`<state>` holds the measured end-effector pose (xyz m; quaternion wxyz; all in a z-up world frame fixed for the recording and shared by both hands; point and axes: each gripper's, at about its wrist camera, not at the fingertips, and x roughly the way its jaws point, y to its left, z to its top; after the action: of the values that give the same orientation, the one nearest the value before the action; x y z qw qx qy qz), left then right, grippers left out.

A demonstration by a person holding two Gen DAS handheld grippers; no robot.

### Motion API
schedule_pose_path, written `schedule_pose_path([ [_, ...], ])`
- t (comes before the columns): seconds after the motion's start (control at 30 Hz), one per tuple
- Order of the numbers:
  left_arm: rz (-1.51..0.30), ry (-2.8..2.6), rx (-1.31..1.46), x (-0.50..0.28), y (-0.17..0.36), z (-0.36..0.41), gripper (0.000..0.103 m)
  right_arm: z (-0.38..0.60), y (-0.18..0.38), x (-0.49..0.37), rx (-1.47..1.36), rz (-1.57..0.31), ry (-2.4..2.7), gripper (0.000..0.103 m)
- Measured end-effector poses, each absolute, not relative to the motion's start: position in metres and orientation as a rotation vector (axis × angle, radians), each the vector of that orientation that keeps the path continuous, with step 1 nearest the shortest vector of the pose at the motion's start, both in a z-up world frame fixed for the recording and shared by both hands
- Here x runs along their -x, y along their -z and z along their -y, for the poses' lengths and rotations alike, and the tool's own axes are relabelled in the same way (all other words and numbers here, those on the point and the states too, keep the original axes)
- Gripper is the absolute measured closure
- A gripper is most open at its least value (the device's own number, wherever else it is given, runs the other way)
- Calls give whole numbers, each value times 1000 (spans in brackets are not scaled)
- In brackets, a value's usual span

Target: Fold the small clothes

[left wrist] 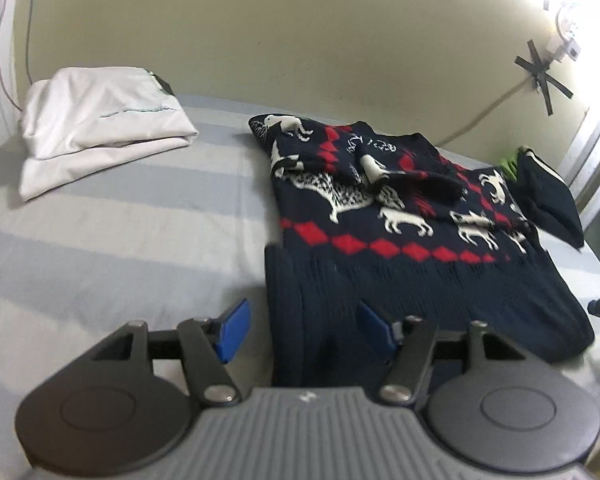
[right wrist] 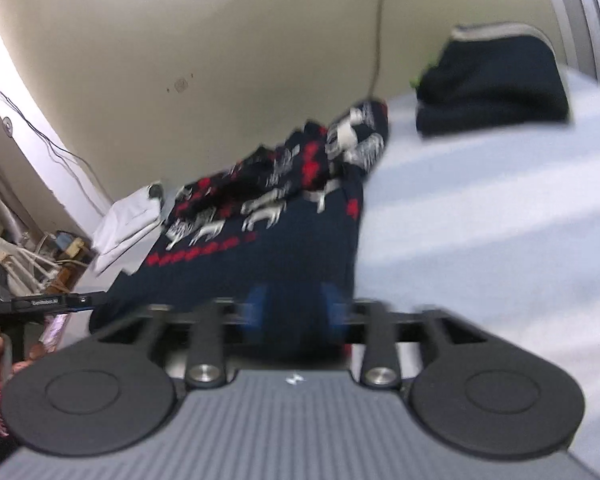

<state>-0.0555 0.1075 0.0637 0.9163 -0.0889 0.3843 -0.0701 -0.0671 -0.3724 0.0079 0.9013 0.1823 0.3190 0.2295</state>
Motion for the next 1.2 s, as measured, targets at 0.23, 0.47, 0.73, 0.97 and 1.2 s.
schedule_pose_path([
  [0.23, -796, 165, 213, 30, -60, -111, 93, 358, -5, 32, -303, -623, -487, 95],
  [0.47, -623, 183, 246, 25, -87, -116, 95, 376, -33, 31, -341, -421, -494, 95],
  [0.73, -762, 47, 180, -26, -47, -116, 81, 373, 22, -3, -334, -649, -367, 73],
  [0.97, -634, 56, 144, -76, -112, -129, 53, 390, -31, -49, -326, -563, -394, 72],
  [1.2, -689, 112, -75, -190, -110, -47, 40, 320, -34, -172, -213, -682, -589, 51],
])
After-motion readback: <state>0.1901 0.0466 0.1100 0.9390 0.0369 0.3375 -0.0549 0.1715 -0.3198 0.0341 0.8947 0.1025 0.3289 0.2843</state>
